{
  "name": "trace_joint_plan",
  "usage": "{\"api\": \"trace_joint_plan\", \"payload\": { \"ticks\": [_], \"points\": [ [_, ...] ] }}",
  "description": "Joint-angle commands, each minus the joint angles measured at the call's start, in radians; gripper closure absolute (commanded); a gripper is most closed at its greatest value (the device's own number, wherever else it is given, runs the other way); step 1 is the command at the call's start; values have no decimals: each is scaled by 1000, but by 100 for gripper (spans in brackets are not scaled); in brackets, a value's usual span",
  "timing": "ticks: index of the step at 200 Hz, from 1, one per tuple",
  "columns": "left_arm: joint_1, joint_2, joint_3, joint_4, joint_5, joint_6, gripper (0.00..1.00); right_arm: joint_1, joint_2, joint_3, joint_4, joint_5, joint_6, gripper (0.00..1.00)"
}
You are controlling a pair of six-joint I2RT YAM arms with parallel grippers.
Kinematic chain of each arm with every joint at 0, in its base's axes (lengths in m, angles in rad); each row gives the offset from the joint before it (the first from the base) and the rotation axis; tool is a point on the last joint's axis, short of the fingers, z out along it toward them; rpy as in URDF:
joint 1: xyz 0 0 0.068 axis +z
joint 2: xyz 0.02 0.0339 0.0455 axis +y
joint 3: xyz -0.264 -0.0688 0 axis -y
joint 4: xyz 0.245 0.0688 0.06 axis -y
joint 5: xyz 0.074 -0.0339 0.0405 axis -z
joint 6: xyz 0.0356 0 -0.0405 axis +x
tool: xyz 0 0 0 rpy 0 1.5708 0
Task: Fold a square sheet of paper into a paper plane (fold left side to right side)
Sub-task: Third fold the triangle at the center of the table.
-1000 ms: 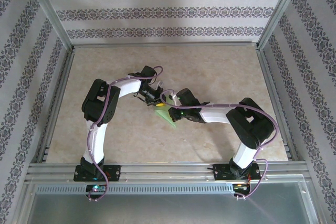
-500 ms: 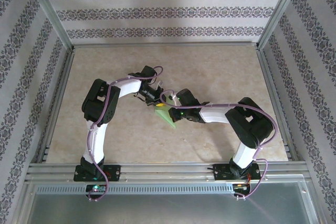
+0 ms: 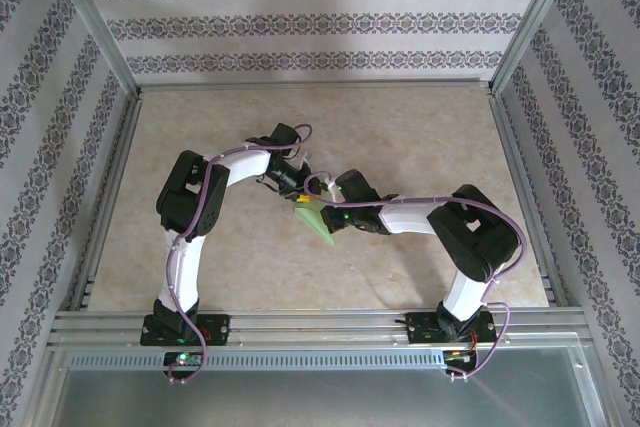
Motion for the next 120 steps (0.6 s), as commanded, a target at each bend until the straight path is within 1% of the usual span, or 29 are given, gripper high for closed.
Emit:
{"api": "trace_joint_plan", "payload": {
  "ticks": [1,30,56,80,92,120],
  "points": [
    [4,-5,71,-70,-66,28,68,-1,29,-14,-32,0,-26,100],
    [36,-53,111,-82,-83,40,65,0,26,-19,-33,-5,-26,100],
    [75,-145,39,-42,-93,40,66,4,24,-17,-36,-2,-28,100],
    [96,-270,-125,42,-86,29,75,8,24,-17,-35,1,-27,100],
    [97,-339,-227,121,-70,24,79,7,26,-16,-36,1,-29,100],
    [86,-460,-462,339,2,-83,85,11,31,-13,-38,1,-28,100]
  ]
}}
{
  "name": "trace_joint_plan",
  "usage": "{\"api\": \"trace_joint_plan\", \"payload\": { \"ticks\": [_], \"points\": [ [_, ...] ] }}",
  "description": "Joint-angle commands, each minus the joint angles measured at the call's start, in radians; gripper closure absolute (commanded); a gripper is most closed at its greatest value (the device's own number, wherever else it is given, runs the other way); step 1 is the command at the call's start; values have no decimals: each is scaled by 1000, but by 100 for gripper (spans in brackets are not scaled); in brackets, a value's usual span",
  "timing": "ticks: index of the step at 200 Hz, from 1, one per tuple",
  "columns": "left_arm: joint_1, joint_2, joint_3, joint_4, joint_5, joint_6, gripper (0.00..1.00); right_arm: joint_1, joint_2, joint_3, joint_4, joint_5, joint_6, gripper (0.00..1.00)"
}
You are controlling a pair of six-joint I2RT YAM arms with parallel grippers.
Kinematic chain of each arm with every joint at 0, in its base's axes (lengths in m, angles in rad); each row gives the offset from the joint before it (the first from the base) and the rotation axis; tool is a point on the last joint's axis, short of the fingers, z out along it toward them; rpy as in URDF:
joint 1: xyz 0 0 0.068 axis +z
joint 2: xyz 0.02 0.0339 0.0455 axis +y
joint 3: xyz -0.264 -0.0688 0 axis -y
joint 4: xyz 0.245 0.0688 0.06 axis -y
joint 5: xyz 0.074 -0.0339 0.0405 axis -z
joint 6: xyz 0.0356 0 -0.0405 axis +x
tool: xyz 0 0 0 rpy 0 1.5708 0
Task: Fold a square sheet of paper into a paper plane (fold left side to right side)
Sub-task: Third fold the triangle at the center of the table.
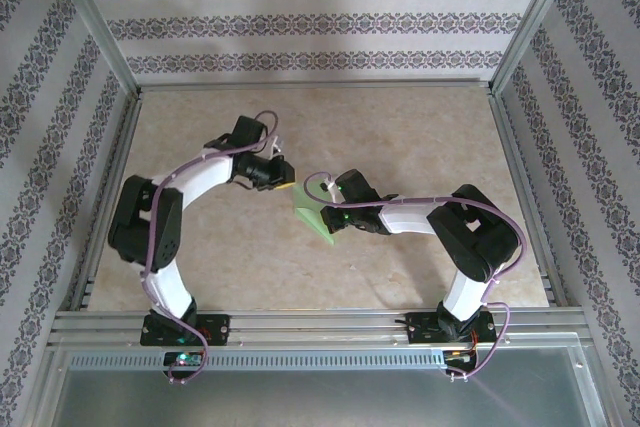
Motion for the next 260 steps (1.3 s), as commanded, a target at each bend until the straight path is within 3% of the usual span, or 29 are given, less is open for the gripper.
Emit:
{"api": "trace_joint_plan", "payload": {
  "ticks": [1,49,124,260],
  "points": [
    [-15,-68,-160,217,67,-84,86,11,30,-11,-39,1,-15,100],
    [-114,-50,-303,490,117,-239,88,11,32,-6,-51,3,-20,100],
    [-155,52,-173,297,80,-141,89,14,37,8,-67,11,-23,100],
    [-158,117,-131,211,56,-79,89,13,54,22,-81,18,-29,100]
  ]
}}
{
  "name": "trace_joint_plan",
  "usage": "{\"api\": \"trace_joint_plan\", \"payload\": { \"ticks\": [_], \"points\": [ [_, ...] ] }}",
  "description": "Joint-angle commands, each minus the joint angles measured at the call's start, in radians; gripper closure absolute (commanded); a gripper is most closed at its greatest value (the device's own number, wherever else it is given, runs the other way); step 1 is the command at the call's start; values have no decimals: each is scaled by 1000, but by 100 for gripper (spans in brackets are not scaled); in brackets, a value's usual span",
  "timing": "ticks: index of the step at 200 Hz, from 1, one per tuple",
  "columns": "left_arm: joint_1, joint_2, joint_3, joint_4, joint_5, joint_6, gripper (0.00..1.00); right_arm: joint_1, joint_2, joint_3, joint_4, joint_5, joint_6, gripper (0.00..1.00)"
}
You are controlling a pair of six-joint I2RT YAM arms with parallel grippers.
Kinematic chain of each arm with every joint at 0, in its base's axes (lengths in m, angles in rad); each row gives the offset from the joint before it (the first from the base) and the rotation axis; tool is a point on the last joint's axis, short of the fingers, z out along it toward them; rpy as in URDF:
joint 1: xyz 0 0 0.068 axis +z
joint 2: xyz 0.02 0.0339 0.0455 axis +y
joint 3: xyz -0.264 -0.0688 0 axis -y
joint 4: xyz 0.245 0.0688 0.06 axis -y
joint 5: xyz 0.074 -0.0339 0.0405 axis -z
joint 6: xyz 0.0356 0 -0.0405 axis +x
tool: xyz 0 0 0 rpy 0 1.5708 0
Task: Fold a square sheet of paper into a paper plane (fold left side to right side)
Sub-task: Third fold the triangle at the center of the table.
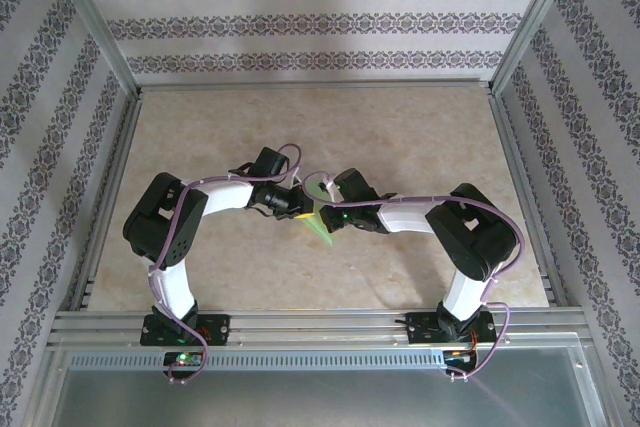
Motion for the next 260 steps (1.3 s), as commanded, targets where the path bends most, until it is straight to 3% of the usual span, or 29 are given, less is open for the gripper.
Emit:
{"api": "trace_joint_plan", "payload": {
  "ticks": [1,260],
  "points": [
    [-13,18,19,-45,-19,38,89,11,41,4,-69,18,-22,100],
    [-14,70,16,-132,-103,76,90,2,33,23,-87,20,-22,100]
  ]
}}
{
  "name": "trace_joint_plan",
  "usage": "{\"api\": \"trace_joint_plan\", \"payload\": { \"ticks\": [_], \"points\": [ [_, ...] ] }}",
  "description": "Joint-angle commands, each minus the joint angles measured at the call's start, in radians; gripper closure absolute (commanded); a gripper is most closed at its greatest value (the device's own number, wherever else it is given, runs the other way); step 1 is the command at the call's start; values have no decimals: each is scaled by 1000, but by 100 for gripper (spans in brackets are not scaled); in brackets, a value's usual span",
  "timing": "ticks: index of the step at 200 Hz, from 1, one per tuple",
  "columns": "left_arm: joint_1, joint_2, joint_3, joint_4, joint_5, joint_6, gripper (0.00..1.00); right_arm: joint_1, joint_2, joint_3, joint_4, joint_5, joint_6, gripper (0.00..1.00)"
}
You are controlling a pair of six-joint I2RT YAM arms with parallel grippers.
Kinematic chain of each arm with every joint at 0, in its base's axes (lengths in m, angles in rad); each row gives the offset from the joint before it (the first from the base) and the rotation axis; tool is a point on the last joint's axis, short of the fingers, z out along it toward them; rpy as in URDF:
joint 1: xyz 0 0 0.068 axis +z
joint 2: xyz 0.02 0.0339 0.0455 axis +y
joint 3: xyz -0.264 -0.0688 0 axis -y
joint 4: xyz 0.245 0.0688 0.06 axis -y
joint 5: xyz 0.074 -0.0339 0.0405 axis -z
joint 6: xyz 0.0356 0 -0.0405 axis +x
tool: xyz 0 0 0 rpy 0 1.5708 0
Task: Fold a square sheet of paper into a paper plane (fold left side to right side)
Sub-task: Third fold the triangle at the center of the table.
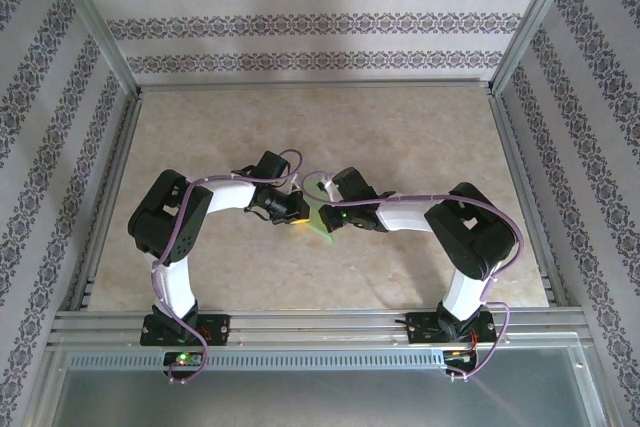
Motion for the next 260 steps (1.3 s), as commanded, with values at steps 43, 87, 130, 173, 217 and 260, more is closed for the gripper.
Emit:
{"api": "trace_joint_plan", "payload": {
  "ticks": [43,87,130,173,217,260],
  "points": [
    [-13,48,8,-93,-62,37,90,-35,-20,16,-64,-6,28,99],
    [-13,52,5,-98,-71,34,90,-72,-96,48,-106,-40,47,79],
    [-13,52,7,-98,-72,33,90,-122,-203,63,-235,-85,62,71],
    [-14,48,11,-101,-72,31,90,-122,-243,85,-401,-313,196,100],
    [-13,48,6,-94,-66,24,91,-56,-168,67,-411,-398,287,100],
    [-13,48,6,-90,-64,23,90,-20,-74,119,-431,-367,270,100]
  ]
}}
